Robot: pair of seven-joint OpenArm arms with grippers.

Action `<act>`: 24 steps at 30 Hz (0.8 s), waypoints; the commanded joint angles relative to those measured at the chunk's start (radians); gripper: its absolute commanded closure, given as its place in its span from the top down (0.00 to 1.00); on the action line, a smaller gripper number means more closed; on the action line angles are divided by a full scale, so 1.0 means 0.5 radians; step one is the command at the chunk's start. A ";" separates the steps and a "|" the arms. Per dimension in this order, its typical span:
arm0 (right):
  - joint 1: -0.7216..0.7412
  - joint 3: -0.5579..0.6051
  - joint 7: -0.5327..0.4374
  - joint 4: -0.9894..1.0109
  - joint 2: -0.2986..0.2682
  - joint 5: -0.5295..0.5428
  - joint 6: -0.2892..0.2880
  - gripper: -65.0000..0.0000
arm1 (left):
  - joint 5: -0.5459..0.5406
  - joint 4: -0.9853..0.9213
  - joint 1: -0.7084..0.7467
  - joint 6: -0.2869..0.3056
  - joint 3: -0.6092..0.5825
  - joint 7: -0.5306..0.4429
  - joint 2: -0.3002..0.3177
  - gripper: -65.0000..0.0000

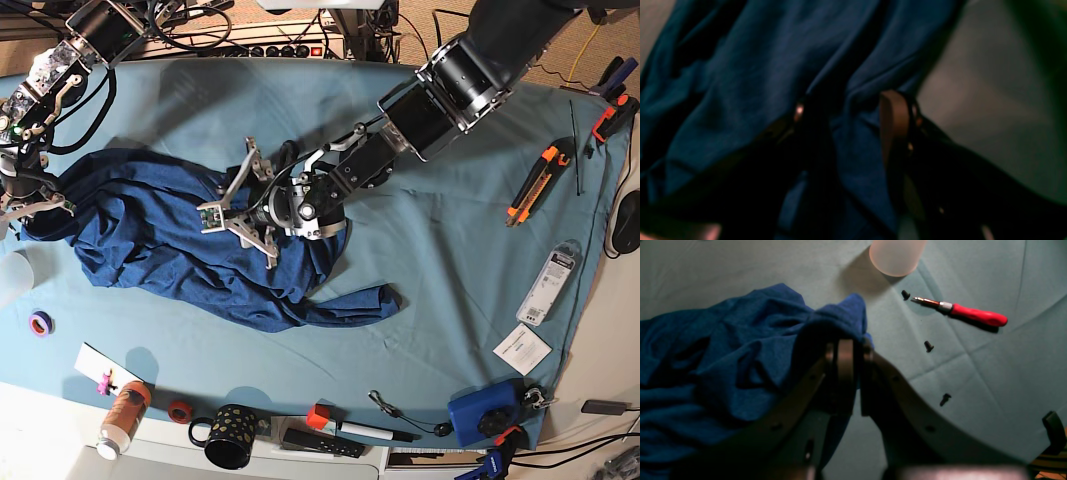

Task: Layout the t-shirt on the table in an organized manner, then fold the t-shirt properly
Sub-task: 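Hold the grasped fabric with the left gripper and adjust its grip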

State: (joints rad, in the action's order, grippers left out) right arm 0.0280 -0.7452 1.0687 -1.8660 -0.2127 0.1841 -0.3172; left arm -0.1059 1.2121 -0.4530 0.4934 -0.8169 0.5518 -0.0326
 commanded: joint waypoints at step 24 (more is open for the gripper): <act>0.026 -0.004 -0.050 -0.032 -0.034 0.019 0.001 0.00 | 0.037 -0.217 -0.058 -0.105 0.007 -0.073 -0.035 0.39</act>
State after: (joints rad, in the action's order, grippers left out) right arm 0.0280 -0.7452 1.0691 -1.8660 -0.2127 0.1844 -0.3172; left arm -0.1062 1.1011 -0.4637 0.4515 -0.8158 0.4953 -0.0414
